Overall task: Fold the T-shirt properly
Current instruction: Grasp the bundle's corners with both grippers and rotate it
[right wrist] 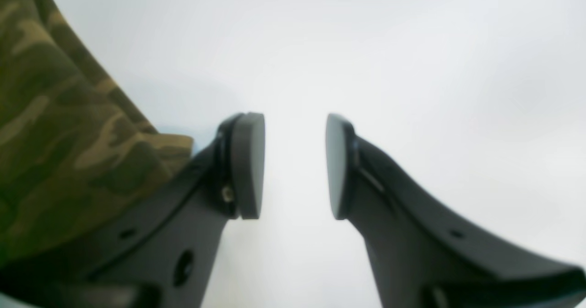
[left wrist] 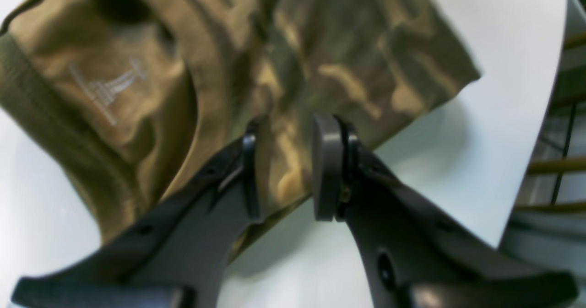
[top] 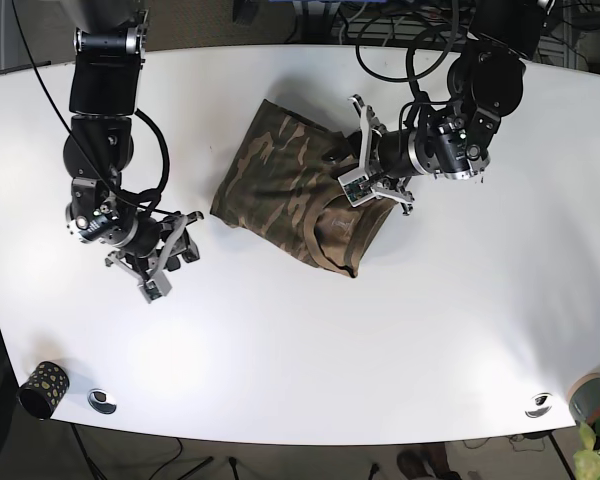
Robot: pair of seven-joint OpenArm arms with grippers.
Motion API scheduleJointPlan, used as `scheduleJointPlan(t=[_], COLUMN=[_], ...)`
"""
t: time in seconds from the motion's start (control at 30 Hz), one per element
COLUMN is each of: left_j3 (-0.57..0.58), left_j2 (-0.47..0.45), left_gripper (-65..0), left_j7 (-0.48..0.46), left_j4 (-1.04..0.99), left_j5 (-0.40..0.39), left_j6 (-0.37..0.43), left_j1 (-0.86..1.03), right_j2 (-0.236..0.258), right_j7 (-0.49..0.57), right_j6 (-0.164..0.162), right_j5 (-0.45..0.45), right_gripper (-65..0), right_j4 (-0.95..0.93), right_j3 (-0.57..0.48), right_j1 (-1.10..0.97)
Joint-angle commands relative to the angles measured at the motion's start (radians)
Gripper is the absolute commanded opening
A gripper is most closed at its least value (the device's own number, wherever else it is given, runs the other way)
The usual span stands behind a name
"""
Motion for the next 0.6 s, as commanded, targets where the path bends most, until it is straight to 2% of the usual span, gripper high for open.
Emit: scheduleJointPlan(t=[0.0, 0.13, 0.33, 0.43, 0.57], left_j3=[-0.007, -0.015, -0.039, -0.044, -0.044], left_j2=[0.004, 0.036, 0.065, 0.103, 0.128], left_gripper=[-51.1, -51.1, -50.8, -50.7, -50.6], left_j7=[-0.023, -0.023, -0.023, -0.023, -0.023], left_j4=[0.029, 0.027, 0.027, 0.029, 0.029], left_j5=[-0.013, -0.013, 0.054, 0.1, 0.158], left_j6=[-0.001, -0.001, -0.001, -0.001, -0.001], left_j1=[-0.007, -0.007, -0.007, -0.007, -0.004], right_j2=[-0.003, -0.006, -0.052, -0.071, -0.126], right_j7=[0.045, 0.047, 0.045, -0.004, -0.058], right_j6=[0.02, 0.057, 0.058, 0.058, 0.058], right_j5=[-0.025, -0.037, -0.037, -0.037, -0.037], right_gripper=[-44.7, -44.7, -44.7, -44.7, -44.7], right_j4=[0.013, 0.033, 0.158, 0.242, 0.349], right_j3=[-0.036, -0.074, -0.079, -0.081, -0.081], right_j1=[0.008, -0.048, -0.185, -0.252, -0.325])
